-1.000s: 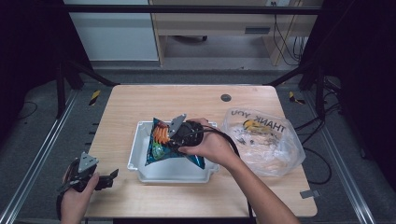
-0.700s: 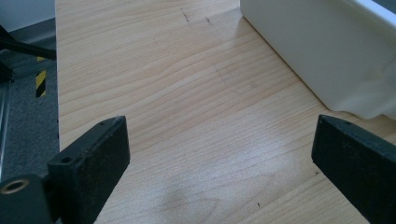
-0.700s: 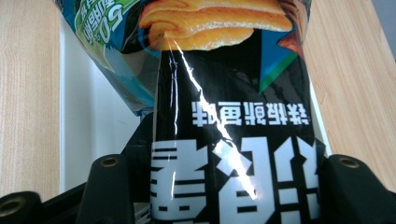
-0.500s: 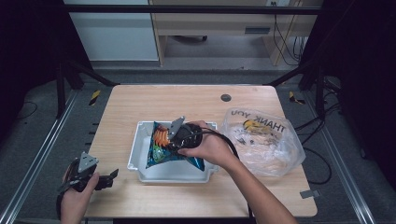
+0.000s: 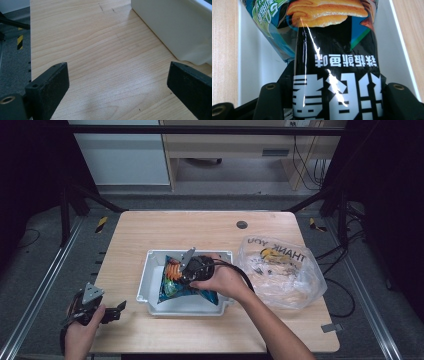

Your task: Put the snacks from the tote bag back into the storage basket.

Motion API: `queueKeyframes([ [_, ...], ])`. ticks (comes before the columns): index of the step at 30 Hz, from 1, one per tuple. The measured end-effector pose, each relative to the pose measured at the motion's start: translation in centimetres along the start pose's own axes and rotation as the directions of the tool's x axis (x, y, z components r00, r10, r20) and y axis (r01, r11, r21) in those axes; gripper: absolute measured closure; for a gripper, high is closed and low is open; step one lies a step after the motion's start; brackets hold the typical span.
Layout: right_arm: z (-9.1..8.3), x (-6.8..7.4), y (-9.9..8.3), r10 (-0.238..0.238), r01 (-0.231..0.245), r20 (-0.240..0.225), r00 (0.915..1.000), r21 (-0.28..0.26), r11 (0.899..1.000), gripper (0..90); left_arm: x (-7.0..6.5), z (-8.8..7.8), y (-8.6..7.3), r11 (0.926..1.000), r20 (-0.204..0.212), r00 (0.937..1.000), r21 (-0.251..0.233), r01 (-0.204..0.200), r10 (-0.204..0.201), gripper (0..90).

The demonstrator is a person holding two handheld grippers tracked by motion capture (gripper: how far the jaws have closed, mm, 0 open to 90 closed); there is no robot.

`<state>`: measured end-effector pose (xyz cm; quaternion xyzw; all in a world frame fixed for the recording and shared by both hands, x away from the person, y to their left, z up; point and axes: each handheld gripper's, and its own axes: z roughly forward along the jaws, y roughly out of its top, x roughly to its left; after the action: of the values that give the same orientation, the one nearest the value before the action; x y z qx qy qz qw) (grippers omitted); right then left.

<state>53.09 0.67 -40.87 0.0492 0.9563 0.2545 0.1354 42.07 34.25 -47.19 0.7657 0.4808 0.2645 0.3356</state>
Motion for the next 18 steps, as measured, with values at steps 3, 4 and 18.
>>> queueKeyframes([
  [3,0.4,-0.2,-0.1,0.006,-0.006,-0.004,1.0,0.01,1.0,42.2,-0.1,0.0,0.1,0.9999,-0.001,0.9999,0.004,-0.012,0.012,3.6],
  [4,0.5,-0.2,-0.2,0.006,-0.006,-0.007,1.0,0.011,1.0,42.2,-0.1,0.0,0.1,1.0,0.0,1.0,0.0,-0.01,0.01,3.7],
  [18,1.4,-0.3,-0.4,0.022,-0.022,-0.026,0.9994,0.02,1.0,42.0,0.0,0.0,0.1,1.0,0.005,1.0,-0.001,-0.006,0.006,3.7],
])
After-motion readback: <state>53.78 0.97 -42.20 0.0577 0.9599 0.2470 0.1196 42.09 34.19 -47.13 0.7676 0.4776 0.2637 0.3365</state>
